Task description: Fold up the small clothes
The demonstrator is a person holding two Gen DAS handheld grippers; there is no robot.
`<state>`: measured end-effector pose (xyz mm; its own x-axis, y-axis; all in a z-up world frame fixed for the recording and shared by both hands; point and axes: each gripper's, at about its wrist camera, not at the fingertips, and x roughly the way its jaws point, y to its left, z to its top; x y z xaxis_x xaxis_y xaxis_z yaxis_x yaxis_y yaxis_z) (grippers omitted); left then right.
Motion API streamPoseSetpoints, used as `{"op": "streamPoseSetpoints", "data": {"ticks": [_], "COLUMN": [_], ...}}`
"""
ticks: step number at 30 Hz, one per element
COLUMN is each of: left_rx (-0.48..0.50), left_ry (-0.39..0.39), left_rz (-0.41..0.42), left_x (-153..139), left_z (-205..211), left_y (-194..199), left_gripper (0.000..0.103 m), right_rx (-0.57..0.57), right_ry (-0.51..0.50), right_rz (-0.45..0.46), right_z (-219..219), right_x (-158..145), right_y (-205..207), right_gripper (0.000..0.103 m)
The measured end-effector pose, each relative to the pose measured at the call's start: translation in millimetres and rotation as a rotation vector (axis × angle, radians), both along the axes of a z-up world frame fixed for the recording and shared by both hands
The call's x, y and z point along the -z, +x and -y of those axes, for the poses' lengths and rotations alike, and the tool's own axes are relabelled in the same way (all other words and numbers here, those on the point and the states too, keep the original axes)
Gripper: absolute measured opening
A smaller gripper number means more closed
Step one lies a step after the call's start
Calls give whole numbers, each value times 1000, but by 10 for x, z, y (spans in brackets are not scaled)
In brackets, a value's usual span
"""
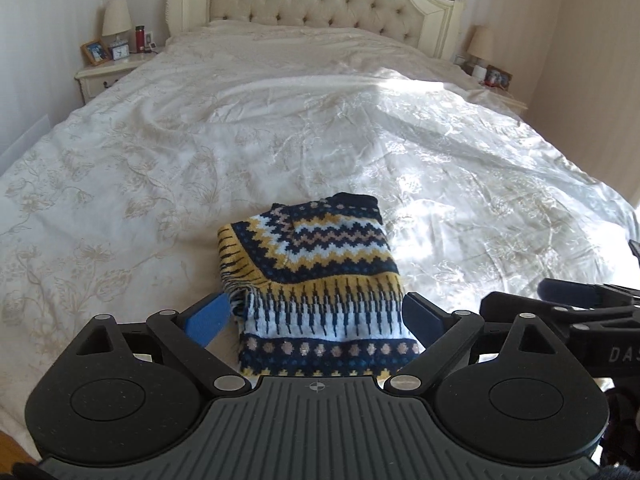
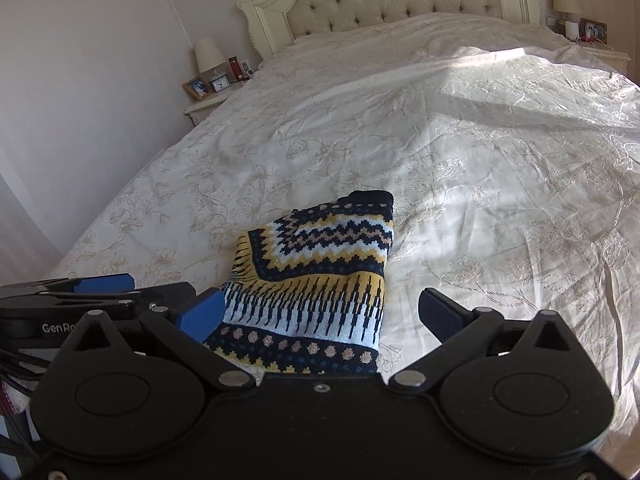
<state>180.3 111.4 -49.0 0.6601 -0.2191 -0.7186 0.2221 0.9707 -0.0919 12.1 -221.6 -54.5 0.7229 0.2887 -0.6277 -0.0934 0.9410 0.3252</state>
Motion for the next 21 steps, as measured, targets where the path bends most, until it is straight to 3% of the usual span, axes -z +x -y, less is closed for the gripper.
{"op": "streamPoseSetpoints", "data": {"ticks": [8,13,17,21], "left_rx": [-65,-101,-126,-147], "left_ry": [-6,20,104,259], "left_rz": [-21,-52,-52,-23], "left_x": [-66,-52,-42,-39], "left_z": [-21,-2,52,133], "left_y": [-161,-227,-270,-328], "left_gripper": [93,93,93,93], "right_rx": [8,28,48,61], "right_ry": [-90,-47,-30,-9], "right_rz": [62,-10,-66,-81], "right_z": [-49,15,59,78], "right_x": [-146,-140,-79,-57], "right_y": [-295,-296,-302,-334], "right_gripper": [102,102,102,102]}}
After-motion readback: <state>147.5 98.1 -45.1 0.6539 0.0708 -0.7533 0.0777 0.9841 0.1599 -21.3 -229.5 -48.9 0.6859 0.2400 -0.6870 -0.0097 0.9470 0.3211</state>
